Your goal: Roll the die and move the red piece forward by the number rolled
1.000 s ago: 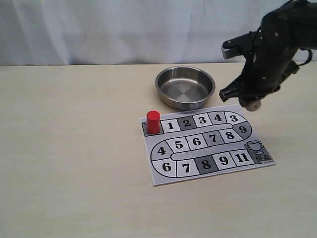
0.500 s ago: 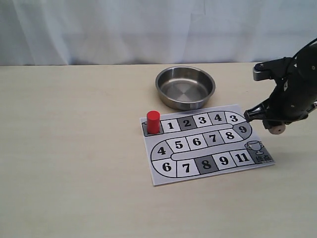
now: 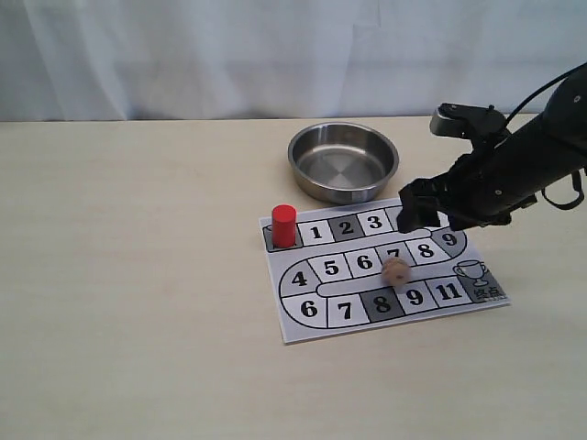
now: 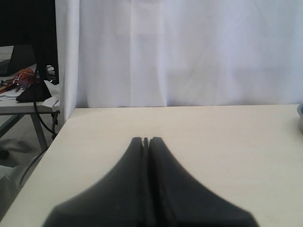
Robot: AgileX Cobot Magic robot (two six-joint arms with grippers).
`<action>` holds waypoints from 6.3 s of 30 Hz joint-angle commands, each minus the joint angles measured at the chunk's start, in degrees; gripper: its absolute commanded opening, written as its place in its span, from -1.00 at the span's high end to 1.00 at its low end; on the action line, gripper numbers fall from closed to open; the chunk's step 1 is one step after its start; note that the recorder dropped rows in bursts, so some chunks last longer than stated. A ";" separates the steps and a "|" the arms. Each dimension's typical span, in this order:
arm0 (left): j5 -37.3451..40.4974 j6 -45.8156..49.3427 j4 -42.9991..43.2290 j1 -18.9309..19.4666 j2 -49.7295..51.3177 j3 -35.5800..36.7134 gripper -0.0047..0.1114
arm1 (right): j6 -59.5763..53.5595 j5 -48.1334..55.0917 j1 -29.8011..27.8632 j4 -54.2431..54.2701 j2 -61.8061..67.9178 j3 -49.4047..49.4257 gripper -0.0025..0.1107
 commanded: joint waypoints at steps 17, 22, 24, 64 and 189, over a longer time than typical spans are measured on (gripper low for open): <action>-0.64 -0.12 -0.10 -0.01 -0.06 -0.30 0.92 | 2.26 -3.90 -0.03 -5.47 0.19 0.29 -0.05; -0.64 -0.12 -0.10 -0.01 -0.06 -0.30 0.92 | 2.26 -3.67 -0.03 -5.47 0.19 0.29 -0.04; -0.64 -0.12 -0.10 -0.01 -0.06 -0.30 0.92 | 1.26 -2.91 -0.03 -5.47 0.19 0.29 -0.04; -0.64 -0.12 -0.10 -0.01 -0.06 -0.30 0.92 | -11.13 3.05 -0.03 3.93 0.19 0.29 0.67; -0.63 -0.12 -0.10 -0.01 -0.06 -0.30 0.92 | -25.85 7.66 63.95 9.17 34.08 -44.62 0.89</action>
